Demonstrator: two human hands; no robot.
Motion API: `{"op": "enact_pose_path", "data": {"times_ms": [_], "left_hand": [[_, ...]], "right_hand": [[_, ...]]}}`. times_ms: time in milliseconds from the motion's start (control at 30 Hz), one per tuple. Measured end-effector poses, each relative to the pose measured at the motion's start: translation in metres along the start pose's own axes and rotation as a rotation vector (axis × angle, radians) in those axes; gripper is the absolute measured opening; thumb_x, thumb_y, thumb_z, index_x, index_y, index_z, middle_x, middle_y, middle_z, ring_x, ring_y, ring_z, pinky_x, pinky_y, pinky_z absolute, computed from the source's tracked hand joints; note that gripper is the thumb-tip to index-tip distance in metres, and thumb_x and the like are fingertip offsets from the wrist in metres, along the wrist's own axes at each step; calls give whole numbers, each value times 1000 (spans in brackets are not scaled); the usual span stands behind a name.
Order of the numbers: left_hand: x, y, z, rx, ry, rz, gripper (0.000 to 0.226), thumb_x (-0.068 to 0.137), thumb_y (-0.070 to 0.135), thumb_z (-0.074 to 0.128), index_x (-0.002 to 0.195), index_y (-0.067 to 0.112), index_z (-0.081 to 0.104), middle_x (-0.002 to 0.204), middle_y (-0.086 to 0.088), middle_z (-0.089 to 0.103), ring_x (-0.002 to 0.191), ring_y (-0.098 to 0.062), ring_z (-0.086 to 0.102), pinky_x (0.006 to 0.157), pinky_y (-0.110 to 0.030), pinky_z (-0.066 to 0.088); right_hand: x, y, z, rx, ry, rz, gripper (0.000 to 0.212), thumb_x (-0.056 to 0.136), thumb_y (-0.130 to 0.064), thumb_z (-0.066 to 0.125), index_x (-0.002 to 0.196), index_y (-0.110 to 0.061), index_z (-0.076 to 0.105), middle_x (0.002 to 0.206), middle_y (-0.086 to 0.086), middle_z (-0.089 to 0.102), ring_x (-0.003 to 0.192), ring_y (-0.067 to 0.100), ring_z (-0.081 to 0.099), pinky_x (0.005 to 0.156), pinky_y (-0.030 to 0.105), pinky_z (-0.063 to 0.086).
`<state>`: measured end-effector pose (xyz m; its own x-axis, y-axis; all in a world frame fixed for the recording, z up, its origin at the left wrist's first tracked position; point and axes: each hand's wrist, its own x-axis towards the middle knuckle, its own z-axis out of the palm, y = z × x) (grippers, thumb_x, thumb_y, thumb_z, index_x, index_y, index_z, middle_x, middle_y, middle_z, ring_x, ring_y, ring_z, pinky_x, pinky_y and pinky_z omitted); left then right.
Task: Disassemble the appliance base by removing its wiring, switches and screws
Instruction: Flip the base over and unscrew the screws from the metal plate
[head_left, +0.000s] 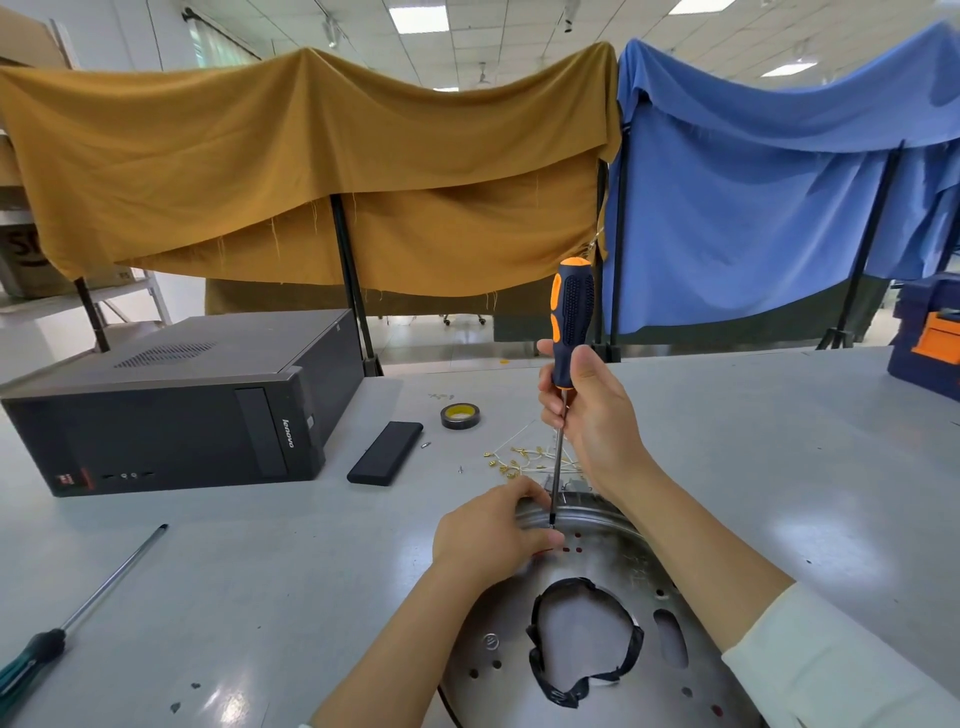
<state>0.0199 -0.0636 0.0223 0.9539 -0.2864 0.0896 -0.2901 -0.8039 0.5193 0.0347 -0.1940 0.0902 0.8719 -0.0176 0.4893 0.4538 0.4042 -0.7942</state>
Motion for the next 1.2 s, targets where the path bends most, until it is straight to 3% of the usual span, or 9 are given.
{"op": "enact_pose_path", "data": {"times_ms": [233, 433, 567, 667, 733, 867, 1000, 1100, 1200], "left_hand": [[4, -1, 4, 35, 9, -28, 38, 77, 58, 60, 113, 48, 54, 111, 18, 62, 102, -10, 58, 72, -23, 37], [4, 1, 3, 52, 9, -29, 22, 81, 59, 55, 94, 42, 59, 102, 15, 63, 88, -10, 55, 64, -23, 35], [5, 0, 1, 21, -17, -21, 16, 84, 57, 53, 84, 41, 57, 89, 14, 61, 84, -11, 56, 62, -23, 35], [6, -1, 2, 48, -25, -13, 14, 86, 54, 53, 83, 41, 56, 91, 13, 62, 85, -12, 57, 63, -24, 35], [7, -1, 3, 72, -24, -1, 15, 86, 53, 53, 79, 40, 53, 98, 12, 64, 79, -10, 58, 62, -23, 35], [7, -1, 3, 68, -28, -12, 19, 86, 53, 53, 71, 41, 50, 90, 14, 62, 64, -2, 55, 57, -21, 31], [7, 0, 1, 47, -54, -27, 16, 85, 54, 54, 77, 40, 54, 87, 15, 63, 74, -5, 58, 60, -22, 35], [5, 1, 1, 36, -50, -31, 15, 84, 53, 55, 73, 44, 55, 84, 19, 63, 67, 1, 59, 59, -20, 35], [5, 1, 1, -92, 17, -26, 14, 82, 51, 59, 72, 42, 59, 84, 21, 64, 73, 2, 60, 61, -21, 39]], "right_hand": [[-1, -9, 1, 57, -47, -31, 37, 103, -29, 26, 114, -9, 55, 70, -4, 56, 54, 6, 39, 50, 20, 30], [-3, -11, 2, 112, -40, -14, 37, 101, -31, 28, 112, -8, 56, 69, -3, 56, 54, 6, 38, 49, 21, 28], [-3, -14, -2, 119, -54, 14, 42, 92, -43, 47, 110, -6, 57, 70, -2, 55, 54, 8, 40, 50, 21, 34], [-2, -22, -9, -160, -14, 60, 28, 85, -32, 63, 96, -6, 63, 75, 4, 56, 62, 13, 48, 62, 31, 42], [-3, -34, -16, -468, -38, 86, 21, 90, -36, 60, 84, -18, 70, 77, 6, 55, 67, 15, 49, 68, 33, 45], [-5, -68, -26, -994, -193, 143, 43, 88, -60, 48, 75, -25, 71, 58, 0, 38, 52, 11, 41, 57, 23, 36], [-10, -94, -34, -872, -345, 314, 29, 91, -42, 55, 94, -17, 70, 49, -1, 32, 44, 13, 31, 47, 20, 33], [-14, -98, -43, -769, -296, 239, 13, 92, -27, 58, 97, -20, 67, 50, -1, 47, 47, 13, 42, 48, 20, 39], [-14, -86, -52, -673, -214, 142, 7, 91, -18, 59, 93, -22, 65, 64, 2, 62, 60, 14, 58, 53, 25, 48]]}}
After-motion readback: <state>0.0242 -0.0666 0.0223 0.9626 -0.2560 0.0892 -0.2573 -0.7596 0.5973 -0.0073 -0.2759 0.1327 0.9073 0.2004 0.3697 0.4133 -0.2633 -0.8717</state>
